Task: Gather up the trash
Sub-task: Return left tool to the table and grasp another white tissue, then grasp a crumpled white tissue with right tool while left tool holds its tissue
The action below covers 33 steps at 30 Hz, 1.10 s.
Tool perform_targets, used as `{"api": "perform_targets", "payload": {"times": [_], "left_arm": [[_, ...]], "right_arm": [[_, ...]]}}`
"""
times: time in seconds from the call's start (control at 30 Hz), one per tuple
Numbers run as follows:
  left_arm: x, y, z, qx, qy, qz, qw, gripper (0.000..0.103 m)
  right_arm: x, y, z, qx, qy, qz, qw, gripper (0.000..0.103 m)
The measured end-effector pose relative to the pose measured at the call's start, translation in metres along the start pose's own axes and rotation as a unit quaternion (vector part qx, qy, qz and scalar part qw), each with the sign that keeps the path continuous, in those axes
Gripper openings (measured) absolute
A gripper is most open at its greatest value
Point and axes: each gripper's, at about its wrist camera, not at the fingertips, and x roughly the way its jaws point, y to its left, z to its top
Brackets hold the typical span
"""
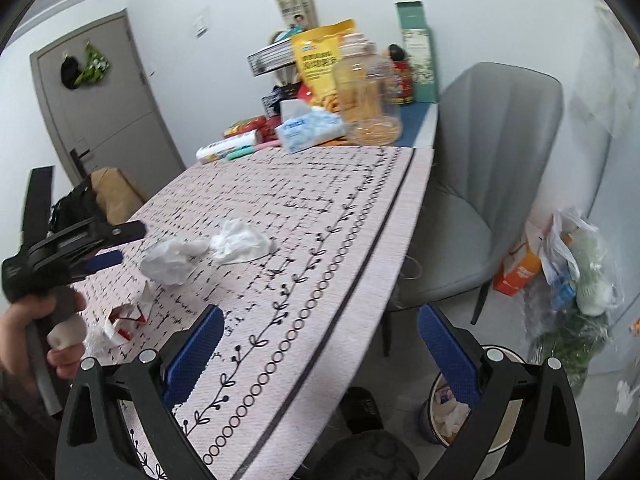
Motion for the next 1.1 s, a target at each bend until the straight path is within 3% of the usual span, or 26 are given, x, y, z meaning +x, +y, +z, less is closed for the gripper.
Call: {"api": "perform_targets", "payload": {"times": [0.2,0.3,0.33,0.37,0.73,1.1], "left_arm": [[0.033,0.013,0.004,-0.023,0.030,0.007,0.9993,0.084],[0.043,0.017,0.006,-0.031,0.044,-0.001,0.9986,0.060],[0.044,0.018,0.006,-0.031,0.049,-0.002,0.9983,0.042],[0.043,0.019,0.005,-0.031,0.053,-0.004,0.9981,0.032],[-0.006,0.037,0.010,-0.053,0.000,-0.032,0.9981,0.030],[-0.035,0.059,0.004,-0.073,-0.035,0.006,0.9967,0.030]], "right_arm": [[0.015,0.014,0.006,-0.014,0.011,0.011,1.000,0.095],[0.025,0.018,0.008,-0.020,0.019,0.013,1.000,0.095],[0.029,0.020,0.009,-0.022,0.021,0.014,0.999,0.095],[0.032,0.022,0.010,-0.024,0.022,0.015,0.999,0.095],[0.075,0.042,0.030,-0.044,0.038,0.043,0.997,0.095],[0.132,0.075,0.054,-0.078,0.056,0.055,0.994,0.088]]}}
